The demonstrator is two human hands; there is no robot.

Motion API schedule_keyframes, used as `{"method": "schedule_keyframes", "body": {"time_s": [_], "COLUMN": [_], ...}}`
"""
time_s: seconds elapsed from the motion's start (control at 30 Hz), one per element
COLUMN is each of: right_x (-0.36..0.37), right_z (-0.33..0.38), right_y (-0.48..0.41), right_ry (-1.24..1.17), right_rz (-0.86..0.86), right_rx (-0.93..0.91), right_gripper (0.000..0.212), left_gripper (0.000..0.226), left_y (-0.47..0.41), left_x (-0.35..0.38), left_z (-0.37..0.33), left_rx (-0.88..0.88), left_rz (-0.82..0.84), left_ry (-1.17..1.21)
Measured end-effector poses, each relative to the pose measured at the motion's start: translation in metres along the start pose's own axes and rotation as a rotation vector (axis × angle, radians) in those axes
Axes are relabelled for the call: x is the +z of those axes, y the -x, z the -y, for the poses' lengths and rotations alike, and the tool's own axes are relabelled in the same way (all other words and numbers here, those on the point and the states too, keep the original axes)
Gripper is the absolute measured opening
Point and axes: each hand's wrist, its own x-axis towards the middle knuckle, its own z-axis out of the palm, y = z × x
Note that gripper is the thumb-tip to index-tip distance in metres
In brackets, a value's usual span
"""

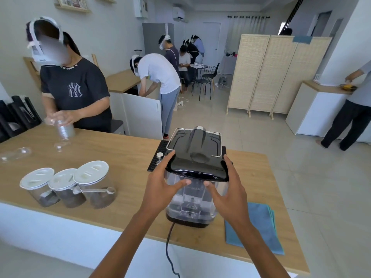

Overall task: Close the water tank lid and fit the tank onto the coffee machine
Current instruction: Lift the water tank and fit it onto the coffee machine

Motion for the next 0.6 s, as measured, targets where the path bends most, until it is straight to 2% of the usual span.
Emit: {"method": "schedule_keyframes", "body": {"time_s": [0.6], "right_x": [0.044], "right_z": [-0.003], "right_y": [-0.012], "right_ry": [0.075], "right_rz": [-0.027], "right_rx": [0.034], "right_gripper": [0.091], "left_gripper": [0.094], "left_y": [-0.035], "left_x": [-0.008], "left_z": [0.049], "left_rx": [-0.013], "left_rz": [0.06], "left_ry": [0.089]}}
